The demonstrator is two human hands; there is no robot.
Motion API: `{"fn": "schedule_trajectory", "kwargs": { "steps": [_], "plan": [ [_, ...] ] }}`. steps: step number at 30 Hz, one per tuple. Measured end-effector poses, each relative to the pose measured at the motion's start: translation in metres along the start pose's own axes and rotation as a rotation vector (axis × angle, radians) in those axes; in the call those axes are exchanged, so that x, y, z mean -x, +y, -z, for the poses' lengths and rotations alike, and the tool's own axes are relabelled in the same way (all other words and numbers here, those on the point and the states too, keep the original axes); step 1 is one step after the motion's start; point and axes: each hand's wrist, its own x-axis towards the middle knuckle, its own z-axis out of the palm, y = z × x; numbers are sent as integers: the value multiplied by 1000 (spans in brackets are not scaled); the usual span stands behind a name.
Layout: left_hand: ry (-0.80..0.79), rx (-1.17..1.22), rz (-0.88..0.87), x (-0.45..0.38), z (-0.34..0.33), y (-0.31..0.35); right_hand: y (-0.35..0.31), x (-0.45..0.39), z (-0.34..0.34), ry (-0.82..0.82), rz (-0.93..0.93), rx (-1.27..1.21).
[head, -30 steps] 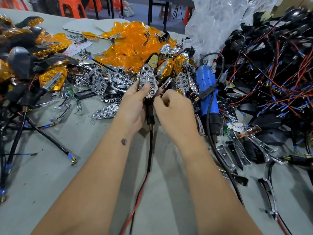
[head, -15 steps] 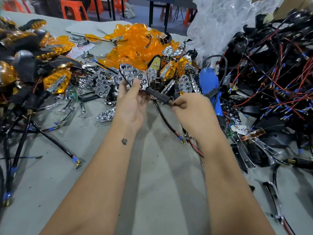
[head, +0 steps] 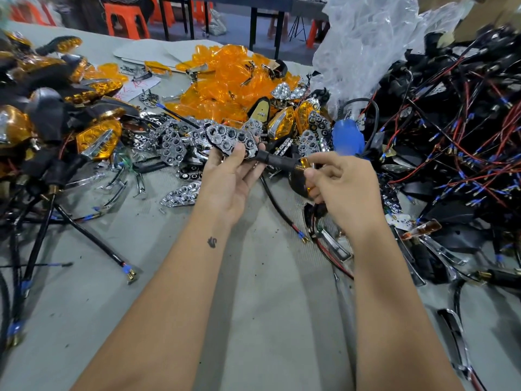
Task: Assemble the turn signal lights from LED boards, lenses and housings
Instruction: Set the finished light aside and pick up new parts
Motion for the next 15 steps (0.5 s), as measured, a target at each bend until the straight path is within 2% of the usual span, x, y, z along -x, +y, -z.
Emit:
{"fn": "schedule_trajectory", "kwargs": {
  "steps": [6,10,15],
  "plan": [
    [-35,94,43,-3,4,1,1,0,5,-87,27,-62],
    [-33,49,32,-1,6,2,1,1,7,-108,10,-77],
    [-78,171,18,1,8,3,0,1,9,-90,28,10]
  ]
}}
